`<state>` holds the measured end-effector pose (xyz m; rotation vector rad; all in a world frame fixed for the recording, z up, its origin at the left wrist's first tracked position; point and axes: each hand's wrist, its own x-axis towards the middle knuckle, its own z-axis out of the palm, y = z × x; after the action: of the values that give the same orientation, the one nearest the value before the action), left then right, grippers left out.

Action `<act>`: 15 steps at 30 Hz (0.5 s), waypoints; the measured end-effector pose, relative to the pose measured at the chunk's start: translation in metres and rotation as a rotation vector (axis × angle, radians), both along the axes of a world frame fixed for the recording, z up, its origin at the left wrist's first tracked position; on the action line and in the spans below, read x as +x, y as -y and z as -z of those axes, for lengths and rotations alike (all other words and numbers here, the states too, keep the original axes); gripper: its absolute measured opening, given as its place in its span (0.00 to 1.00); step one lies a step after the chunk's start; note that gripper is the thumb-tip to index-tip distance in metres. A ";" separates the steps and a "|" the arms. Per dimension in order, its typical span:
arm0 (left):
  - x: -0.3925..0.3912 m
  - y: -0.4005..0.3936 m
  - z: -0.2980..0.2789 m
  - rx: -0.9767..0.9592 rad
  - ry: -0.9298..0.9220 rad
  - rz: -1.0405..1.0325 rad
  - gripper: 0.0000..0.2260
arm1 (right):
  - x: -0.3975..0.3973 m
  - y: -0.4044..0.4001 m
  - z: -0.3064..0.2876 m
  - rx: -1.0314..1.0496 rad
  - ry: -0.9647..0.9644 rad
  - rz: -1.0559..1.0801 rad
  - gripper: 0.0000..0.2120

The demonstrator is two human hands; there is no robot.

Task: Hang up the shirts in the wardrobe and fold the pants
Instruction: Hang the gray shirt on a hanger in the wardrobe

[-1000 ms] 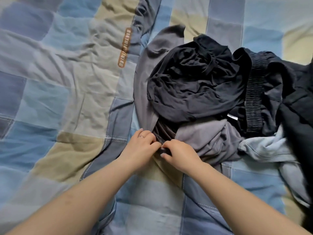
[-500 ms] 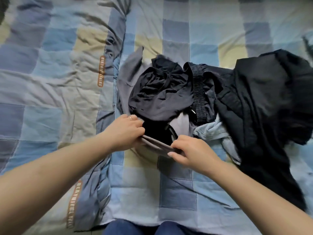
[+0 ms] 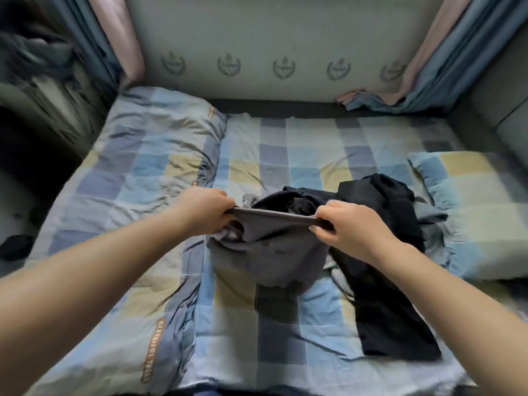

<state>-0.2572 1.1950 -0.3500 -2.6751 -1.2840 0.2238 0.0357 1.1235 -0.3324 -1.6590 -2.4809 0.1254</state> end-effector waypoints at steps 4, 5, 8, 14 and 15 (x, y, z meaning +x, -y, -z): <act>0.005 0.009 -0.077 0.093 0.079 -0.039 0.17 | 0.020 0.008 -0.085 0.131 0.042 -0.014 0.13; 0.008 0.011 -0.093 0.105 0.099 -0.052 0.17 | 0.026 0.011 -0.102 0.147 0.056 -0.012 0.15; 0.020 0.020 -0.138 0.159 0.214 -0.046 0.17 | 0.051 0.021 -0.147 0.190 0.100 0.015 0.16; 0.057 0.044 -0.217 0.279 0.469 0.070 0.14 | 0.110 0.054 -0.224 0.335 0.169 0.094 0.12; 0.064 0.048 -0.225 0.274 0.487 0.083 0.12 | 0.117 0.060 -0.232 0.324 0.163 0.095 0.12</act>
<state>-0.1934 1.1465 -0.1250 -2.6149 -1.2011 -0.6057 0.1522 1.0637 -0.1003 -1.6968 -2.3668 -0.4163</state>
